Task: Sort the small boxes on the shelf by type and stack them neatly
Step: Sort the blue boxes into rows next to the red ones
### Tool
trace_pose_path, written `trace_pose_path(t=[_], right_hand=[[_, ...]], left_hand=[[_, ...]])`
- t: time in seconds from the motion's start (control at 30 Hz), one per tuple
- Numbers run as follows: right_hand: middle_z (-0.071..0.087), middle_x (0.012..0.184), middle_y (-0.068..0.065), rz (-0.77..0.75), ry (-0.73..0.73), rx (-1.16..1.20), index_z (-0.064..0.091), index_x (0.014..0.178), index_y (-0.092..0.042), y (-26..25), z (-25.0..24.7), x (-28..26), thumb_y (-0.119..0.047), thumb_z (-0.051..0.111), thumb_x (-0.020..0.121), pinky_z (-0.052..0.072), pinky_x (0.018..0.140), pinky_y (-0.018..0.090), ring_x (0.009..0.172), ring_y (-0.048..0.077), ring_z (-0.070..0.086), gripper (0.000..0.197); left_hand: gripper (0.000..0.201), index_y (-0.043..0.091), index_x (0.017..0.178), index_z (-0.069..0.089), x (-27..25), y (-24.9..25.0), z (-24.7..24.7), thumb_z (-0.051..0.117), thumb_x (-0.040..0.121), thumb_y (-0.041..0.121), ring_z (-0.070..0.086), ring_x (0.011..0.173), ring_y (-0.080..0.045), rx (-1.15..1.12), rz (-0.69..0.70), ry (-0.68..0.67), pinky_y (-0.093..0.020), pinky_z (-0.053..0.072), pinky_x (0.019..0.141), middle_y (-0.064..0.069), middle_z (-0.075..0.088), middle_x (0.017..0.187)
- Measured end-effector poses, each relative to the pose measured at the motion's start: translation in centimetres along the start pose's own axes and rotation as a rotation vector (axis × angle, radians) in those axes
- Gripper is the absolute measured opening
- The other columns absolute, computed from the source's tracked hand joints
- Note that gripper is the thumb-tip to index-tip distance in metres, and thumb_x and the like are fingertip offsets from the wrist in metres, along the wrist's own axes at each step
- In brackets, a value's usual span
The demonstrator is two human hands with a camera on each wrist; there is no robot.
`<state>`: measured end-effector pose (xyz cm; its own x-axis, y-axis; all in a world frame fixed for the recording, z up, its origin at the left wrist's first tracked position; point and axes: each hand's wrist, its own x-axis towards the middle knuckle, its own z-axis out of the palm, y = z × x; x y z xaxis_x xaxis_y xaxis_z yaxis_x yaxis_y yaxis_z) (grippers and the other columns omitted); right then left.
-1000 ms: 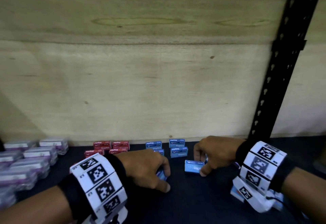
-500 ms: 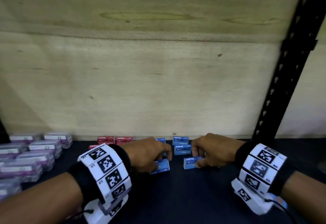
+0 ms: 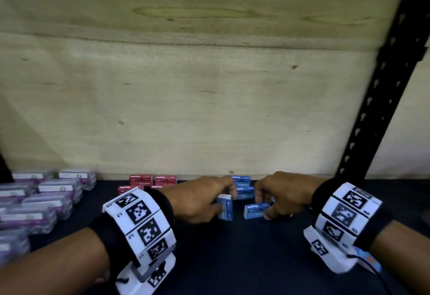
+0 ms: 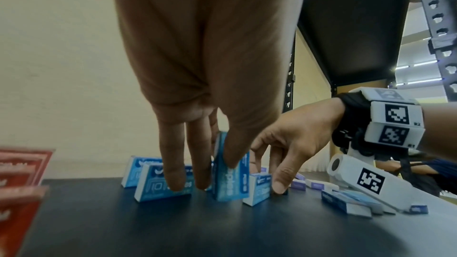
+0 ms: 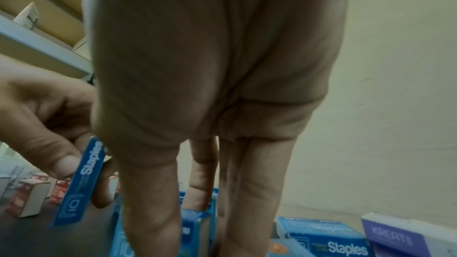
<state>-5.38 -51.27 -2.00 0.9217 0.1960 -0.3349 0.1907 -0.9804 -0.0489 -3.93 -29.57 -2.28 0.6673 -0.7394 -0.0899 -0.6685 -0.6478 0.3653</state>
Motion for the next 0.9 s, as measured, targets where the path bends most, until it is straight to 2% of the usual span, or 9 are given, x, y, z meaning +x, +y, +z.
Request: trace_pose_path(t=[0.1, 0.2, 0.3, 0.33, 0.4, 0.47, 0.53, 0.67, 0.9], right_hand=[[0.062, 0.107, -0.008, 0.001, 0.001, -0.003, 0.059, 0.109, -0.029, 0.0, 0.0, -0.1, -0.034, 0.074, 0.085, 0.041, 0.068, 0.024, 0.082, 0.009, 0.055, 0.028], [0.060, 0.107, -0.007, 0.008, -0.008, 0.000, 0.057, 0.107, -0.029, 0.0, 0.0, -0.1, -0.031, 0.073, 0.086, 0.040, 0.065, 0.022, 0.079, 0.008, 0.054, 0.027], [0.058, 0.104, -0.008, 0.015, -0.020, -0.006, 0.055, 0.104, -0.031, 0.0, 0.0, 0.0, -0.029, 0.074, 0.085, 0.041, 0.068, 0.022, 0.084, 0.011, 0.056, 0.027], [0.058, 0.103, -0.008, 0.013, -0.019, -0.009, 0.055, 0.103, -0.031, 0.0, 0.0, 0.0, -0.029, 0.073, 0.086, 0.041, 0.067, 0.021, 0.083, 0.011, 0.056, 0.025], [0.063, 0.102, -0.007, 0.010, -0.016, 0.004, 0.057, 0.103, -0.030, -0.1, 0.0, 0.1, -0.027, 0.070, 0.089, 0.042, 0.061, 0.019, 0.078, 0.009, 0.058, 0.019], [0.067, 0.101, -0.005, 0.005, -0.019, 0.019, 0.058, 0.102, -0.030, -0.1, 0.1, 0.2, -0.030, 0.068, 0.090, 0.047, 0.065, 0.021, 0.080, 0.011, 0.063, 0.016], [0.070, 0.099, -0.003, 0.005, -0.021, 0.036, 0.056, 0.100, -0.032, 0.0, 0.1, 0.3, -0.035, 0.068, 0.090, 0.051, 0.071, 0.025, 0.082, 0.014, 0.067, 0.016], [0.072, 0.097, 0.002, 0.008, -0.028, 0.073, 0.052, 0.096, -0.032, -0.1, 0.2, 0.4, -0.041, 0.067, 0.089, 0.051, 0.066, 0.026, 0.069, 0.011, 0.065, 0.019], [0.072, 0.096, -0.001, 0.008, -0.033, 0.079, 0.052, 0.100, -0.030, -0.7, 0.0, 0.7, -0.042, 0.067, 0.090, 0.048, 0.064, 0.025, 0.072, 0.011, 0.071, 0.021]], left_hand=[[0.023, 0.026, 0.115, 0.051, 0.0, -0.2, 0.0, 0.060, 0.095, 0.020, 0.050, 0.070, -0.005, 0.006, -0.051, 0.003, -0.014, 0.038, 0.059, 0.006, 0.060, 0.097], [0.030, 0.026, 0.121, 0.053, -0.5, -0.6, -0.1, 0.064, 0.094, 0.024, 0.054, 0.078, -0.010, 0.076, -0.112, -0.042, -0.020, 0.041, 0.064, 0.010, 0.059, 0.092], [0.037, 0.025, 0.129, 0.056, -1.0, -1.1, -0.3, 0.064, 0.093, 0.029, 0.061, 0.101, -0.017, 0.215, -0.149, -0.124, -0.026, 0.048, 0.085, 0.003, 0.064, 0.116], [0.033, 0.024, 0.126, 0.058, -1.2, -1.2, -0.3, 0.063, 0.094, 0.030, 0.061, 0.103, -0.019, 0.235, -0.164, -0.141, -0.027, 0.048, 0.086, 0.001, 0.064, 0.119], [0.026, 0.023, 0.120, 0.060, -1.2, -1.1, -0.4, 0.061, 0.095, 0.032, 0.060, 0.100, -0.021, 0.267, -0.186, -0.148, -0.028, 0.047, 0.082, -0.002, 0.062, 0.115], [0.024, 0.022, 0.117, 0.060, -1.1, -0.9, -0.3, 0.059, 0.096, 0.034, 0.060, 0.099, -0.022, 0.302, -0.200, -0.144, -0.030, 0.047, 0.082, -0.003, 0.061, 0.112], [0.025, 0.022, 0.118, 0.058, -0.9, -0.8, -0.1, 0.057, 0.097, 0.035, 0.059, 0.101, -0.023, 0.333, -0.215, -0.153, -0.031, 0.046, 0.082, -0.005, 0.060, 0.114], [0.030, 0.019, 0.124, 0.053, -0.5, -0.5, 0.2, 0.054, 0.099, 0.035, 0.057, 0.108, -0.028, 0.389, -0.209, -0.167, -0.032, 0.040, 0.079, -0.009, 0.057, 0.121], [0.034, 0.019, 0.129, 0.049, 0.6, -0.4, 0.0, 0.052, 0.100, 0.037, 0.058, 0.108, -0.029, 0.373, -0.200, -0.202, -0.035, 0.042, 0.081, -0.011, 0.059, 0.122]])
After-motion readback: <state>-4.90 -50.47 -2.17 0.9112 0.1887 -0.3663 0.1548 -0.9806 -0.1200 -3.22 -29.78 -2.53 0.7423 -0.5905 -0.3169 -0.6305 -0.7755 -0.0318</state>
